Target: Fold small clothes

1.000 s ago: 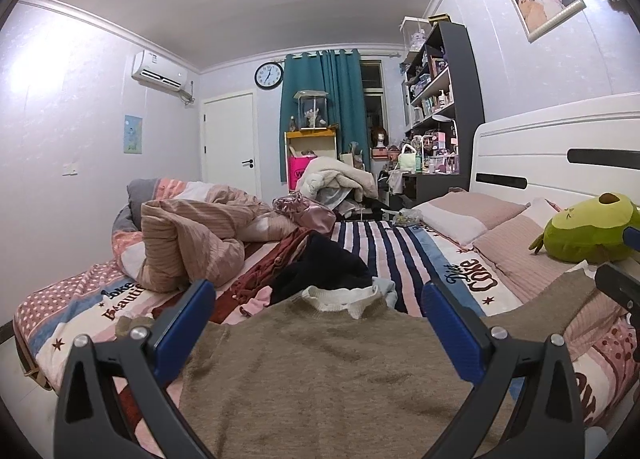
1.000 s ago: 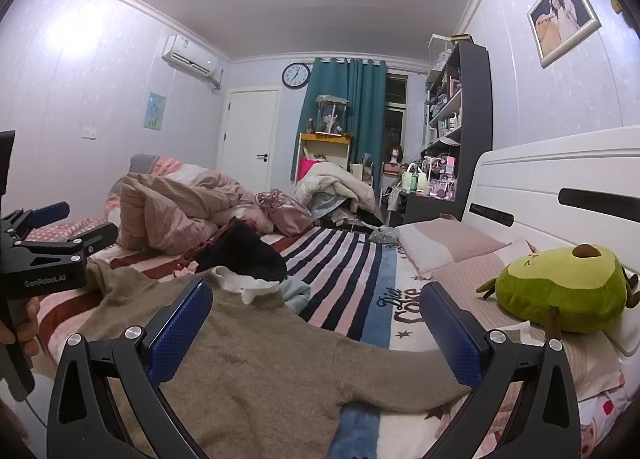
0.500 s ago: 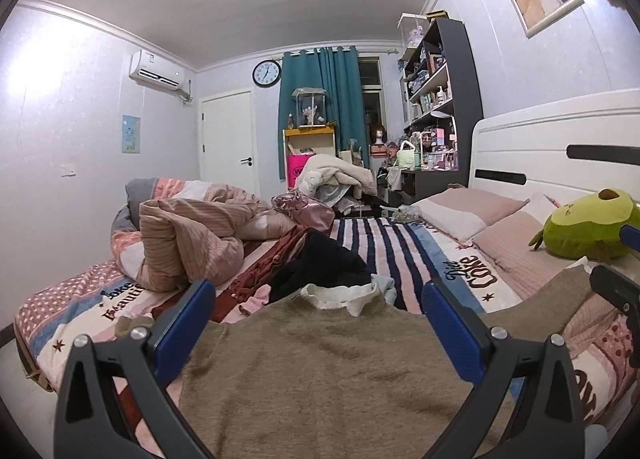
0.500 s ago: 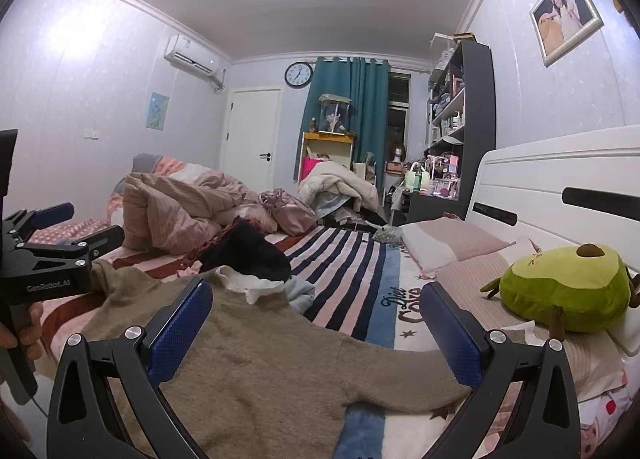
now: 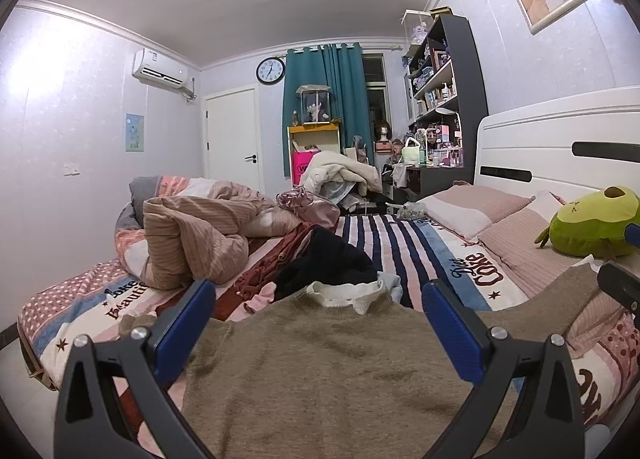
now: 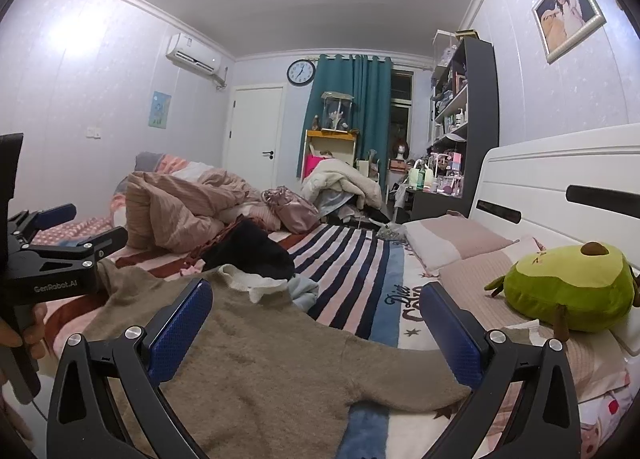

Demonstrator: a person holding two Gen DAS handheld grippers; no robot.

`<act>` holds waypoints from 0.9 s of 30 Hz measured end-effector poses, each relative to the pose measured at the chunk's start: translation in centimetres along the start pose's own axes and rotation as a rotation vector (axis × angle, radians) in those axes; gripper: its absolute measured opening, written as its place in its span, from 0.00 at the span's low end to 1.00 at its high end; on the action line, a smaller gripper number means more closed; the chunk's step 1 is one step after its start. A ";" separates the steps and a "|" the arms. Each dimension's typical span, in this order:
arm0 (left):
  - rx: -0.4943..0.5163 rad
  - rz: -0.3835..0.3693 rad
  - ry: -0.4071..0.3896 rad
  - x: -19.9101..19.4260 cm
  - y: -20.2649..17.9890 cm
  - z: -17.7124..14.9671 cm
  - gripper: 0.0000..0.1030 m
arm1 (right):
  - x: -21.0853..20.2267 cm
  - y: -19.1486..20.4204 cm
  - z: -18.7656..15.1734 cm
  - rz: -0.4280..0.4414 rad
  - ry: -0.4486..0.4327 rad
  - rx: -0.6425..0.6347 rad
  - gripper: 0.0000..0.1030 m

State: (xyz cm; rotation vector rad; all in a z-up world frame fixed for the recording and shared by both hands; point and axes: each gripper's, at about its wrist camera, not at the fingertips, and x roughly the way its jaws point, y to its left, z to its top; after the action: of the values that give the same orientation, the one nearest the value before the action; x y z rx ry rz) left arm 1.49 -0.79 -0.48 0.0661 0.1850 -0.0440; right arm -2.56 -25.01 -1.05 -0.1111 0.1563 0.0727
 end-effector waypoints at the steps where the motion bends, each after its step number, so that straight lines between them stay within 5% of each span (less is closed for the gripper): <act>1: 0.000 0.001 0.000 0.0 0.0 0.0 0.99 | 0.1 0.1 0.0 0.000 0.001 0.001 1.00; 18: -0.020 -0.016 0.018 1.3 0.7 -0.6 0.99 | 1.6 0.6 0.3 0.002 0.057 0.066 1.00; 27: -0.060 -0.021 0.049 4.0 5.5 -2.2 0.99 | 3.7 3.9 0.2 0.018 0.054 0.039 1.00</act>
State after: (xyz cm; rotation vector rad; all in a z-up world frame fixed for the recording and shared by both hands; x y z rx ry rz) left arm 5.26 4.74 -3.06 0.0055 0.2356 -0.0583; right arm 0.80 -20.86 -1.82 -0.0727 0.2129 0.0850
